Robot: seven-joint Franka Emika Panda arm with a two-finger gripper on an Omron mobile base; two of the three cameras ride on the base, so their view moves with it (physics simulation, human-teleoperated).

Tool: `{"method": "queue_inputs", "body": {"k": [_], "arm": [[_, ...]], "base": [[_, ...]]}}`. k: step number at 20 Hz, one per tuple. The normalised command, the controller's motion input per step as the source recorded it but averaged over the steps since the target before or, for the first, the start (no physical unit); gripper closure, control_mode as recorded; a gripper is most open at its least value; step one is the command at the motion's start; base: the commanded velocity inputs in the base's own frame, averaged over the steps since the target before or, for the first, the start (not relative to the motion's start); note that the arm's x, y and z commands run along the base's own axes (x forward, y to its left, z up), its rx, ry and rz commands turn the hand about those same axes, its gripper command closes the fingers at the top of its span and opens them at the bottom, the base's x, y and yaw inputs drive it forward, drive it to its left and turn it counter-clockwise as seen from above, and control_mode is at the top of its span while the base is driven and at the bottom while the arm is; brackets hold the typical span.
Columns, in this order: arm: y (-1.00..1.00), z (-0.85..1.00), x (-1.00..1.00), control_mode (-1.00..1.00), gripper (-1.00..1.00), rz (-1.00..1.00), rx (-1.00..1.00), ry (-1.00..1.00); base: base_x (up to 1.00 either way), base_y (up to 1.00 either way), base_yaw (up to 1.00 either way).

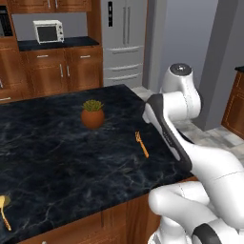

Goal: Organize the utensils by type. Pick up the wooden spoons from the counter and place them in the open cabinet. Then pick up the metallic utensils from the counter and place them in the open drawer.

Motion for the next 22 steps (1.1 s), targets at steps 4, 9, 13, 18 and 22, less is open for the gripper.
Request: {"method": "queue_inputs", "body": {"k": [4,9,13,18,22], "arm": [[-0.05,-0.53,0.43,-1.0,-1.0,0.0,0.02,0.1],[-0.03,-0.44,0.33,-1.0,-1.0,0.0,0.11,0.06],[0.0,-0.55,0.45,-1.0,-1.0,0.0,0.02,0.05],[0.0,-0.55,0.45,-1.0,-1.0,0.0,0.03,0.05],[0.0,-0.52,0.39,-1.0,-1.0,-0.05,0.0,0.08]], "base": [[0.0,0.0,0.0],[0.0,0.0,0.0],[0.0,0.0,0.0],[0.0,0.0,0.0],[0.0,0.0,0.0]]}}
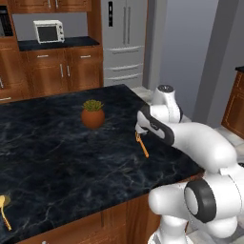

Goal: Organize the utensils by type. Pick up the wooden spoons from the counter and place them in the open cabinet. Then pick up the metallic utensils from the counter and place them in the open drawer.

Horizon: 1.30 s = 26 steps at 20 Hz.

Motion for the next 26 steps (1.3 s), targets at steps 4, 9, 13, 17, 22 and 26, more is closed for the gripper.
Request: {"method": "queue_inputs", "body": {"k": [4,9,13,17,22,26], "arm": [[0.0,-0.52,0.35,-1.0,-1.0,-0.04,0.0,0.09],[0.0,-0.52,0.31,-1.0,-1.0,-0.03,0.0,0.06],[0.0,-0.46,0.38,-1.0,-1.0,-0.01,0.0,0.04],[0.0,-0.45,0.39,-1.0,-1.0,0.0,0.0,0.04],[0.0,-0.39,0.37,-1.0,-1.0,0.0,0.0,0.04],[0.0,-0.37,0.37,-1.0,-1.0,-0.01,0.0,0.05]], "base": [[0.0,0.0,0.0],[0.0,0.0,0.0],[0.0,0.0,0.0],[0.0,0.0,0.0],[0.0,0.0,0.0],[0.0,0.0,0.0]]}}
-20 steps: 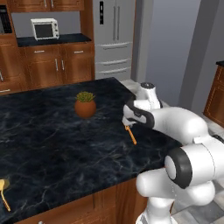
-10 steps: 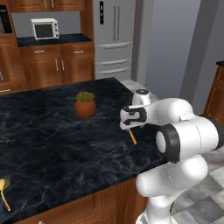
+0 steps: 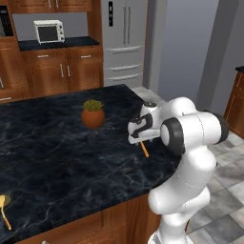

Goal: Organize the utensils by type. Pick up the wooden spoons from the counter and place them in the open cabinet. Then pick up the metallic utensils from the counter and place them in the open drawer.

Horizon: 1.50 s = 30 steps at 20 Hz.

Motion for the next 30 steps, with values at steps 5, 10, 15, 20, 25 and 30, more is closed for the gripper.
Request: {"method": "queue_inputs", "body": {"k": [5,10,15,20,25,30], "arm": [[0.0,-0.36,0.42,-1.0,-1.0,-0.02,0.0,0.08],[0.0,-0.37,0.29,-1.0,-1.0,-0.03,0.0,0.09],[0.0,-0.36,0.06,-1.0,-1.0,-0.04,0.0,0.06],[-0.03,-0.31,-0.02,-1.0,1.0,-0.05,0.0,0.02],[-0.19,-0.23,-0.18,-1.0,1.0,-0.06,0.0,0.0],[-0.14,0.03,-0.2,-1.0,1.0,0.0,0.0,0.0]], "base": [[0.0,0.0,0.0],[0.0,0.0,0.0],[0.0,0.0,0.0],[0.0,0.0,0.0],[0.0,0.0,0.0],[0.0,0.0,0.0]]}}
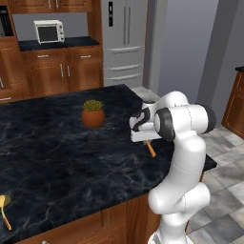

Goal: Organize the utensils by type. Pick up the wooden spoons from the counter and place them in the open cabinet. Then pick up the metallic utensils from the counter and place them in the open drawer.

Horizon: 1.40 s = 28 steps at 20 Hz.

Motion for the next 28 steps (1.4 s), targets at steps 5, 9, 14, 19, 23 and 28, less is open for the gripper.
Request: {"method": "queue_inputs", "body": {"k": [5,9,14,19,23,28], "arm": [[-0.04,0.57,-0.19,-1.0,1.0,0.11,0.0,0.0],[0.0,0.76,-0.31,-1.0,1.0,0.38,-0.01,-0.01],[0.0,0.63,-0.56,-1.0,1.0,0.52,-0.04,-0.11],[0.0,0.51,-0.7,-1.0,1.0,0.51,-0.1,-0.22],[0.0,0.51,-0.66,-1.0,1.0,0.39,-0.04,-0.28],[0.0,0.61,-0.53,-1.0,1.0,0.22,0.0,-0.14]], "base": [[0.0,0.0,0.0],[0.0,0.0,0.0],[0.0,0.0,0.0],[0.0,0.0,0.0],[0.0,0.0,0.0],[0.0,0.0,0.0]]}}
